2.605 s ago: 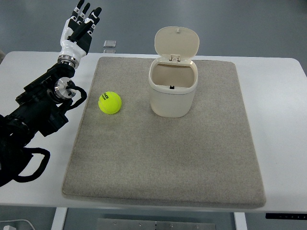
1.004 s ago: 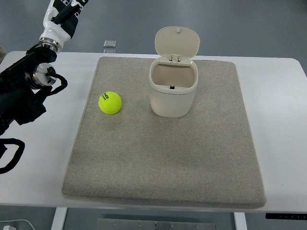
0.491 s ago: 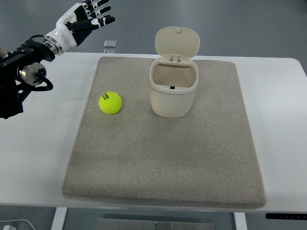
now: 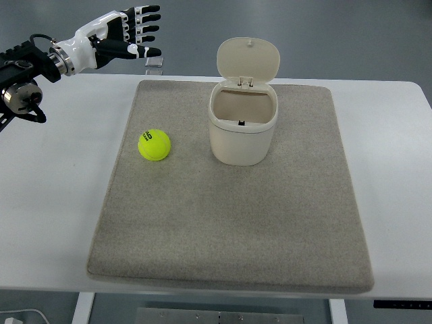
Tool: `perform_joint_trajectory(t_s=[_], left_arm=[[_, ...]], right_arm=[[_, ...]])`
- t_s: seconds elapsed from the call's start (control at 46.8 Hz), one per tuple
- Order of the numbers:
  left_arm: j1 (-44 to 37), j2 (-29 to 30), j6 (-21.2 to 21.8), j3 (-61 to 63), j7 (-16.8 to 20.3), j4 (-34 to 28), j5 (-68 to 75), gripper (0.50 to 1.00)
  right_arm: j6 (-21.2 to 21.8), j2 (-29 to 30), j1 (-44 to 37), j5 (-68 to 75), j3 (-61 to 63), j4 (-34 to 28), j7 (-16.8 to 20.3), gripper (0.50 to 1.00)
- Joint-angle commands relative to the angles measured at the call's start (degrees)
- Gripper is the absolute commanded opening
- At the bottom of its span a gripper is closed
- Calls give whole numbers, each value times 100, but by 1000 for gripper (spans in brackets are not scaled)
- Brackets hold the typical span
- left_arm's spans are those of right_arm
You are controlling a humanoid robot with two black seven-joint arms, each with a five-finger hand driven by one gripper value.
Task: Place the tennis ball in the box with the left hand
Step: 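Swing the left hand out over the mat toward the tennis ball, then lower the left hand fingers down onto the yellow tennis ball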
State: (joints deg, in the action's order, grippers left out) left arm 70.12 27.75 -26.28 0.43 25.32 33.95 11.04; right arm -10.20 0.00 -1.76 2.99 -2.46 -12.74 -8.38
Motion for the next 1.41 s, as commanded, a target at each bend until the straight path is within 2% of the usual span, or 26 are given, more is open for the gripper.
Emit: perform_joint_trajectory(t_s=[0.0, 0.214, 0.406, 0.79, 1.281, 1.388], left_arm=[[2, 55, -35, 1, -1, 7, 319, 977], [-25, 143, -158, 220, -1, 33, 803, 977], [28, 301, -149, 748, 8, 446, 978, 960], [221, 556, -88, 967, -36, 1000, 1559, 962], [494, 547, -44, 1152, -44, 1088, 2367, 962], [582, 556, -87, 1082, -44, 1070, 2271, 975]], right_arm=[[0, 0, 0, 0, 0, 0, -6, 938], [0, 0, 0, 0, 0, 0, -6, 938], [0, 0, 0, 0, 0, 0, -6, 938], [0, 0, 0, 0, 0, 0, 3, 938], [0, 0, 0, 0, 0, 0, 3, 938], [0, 0, 0, 0, 0, 0, 3, 938]])
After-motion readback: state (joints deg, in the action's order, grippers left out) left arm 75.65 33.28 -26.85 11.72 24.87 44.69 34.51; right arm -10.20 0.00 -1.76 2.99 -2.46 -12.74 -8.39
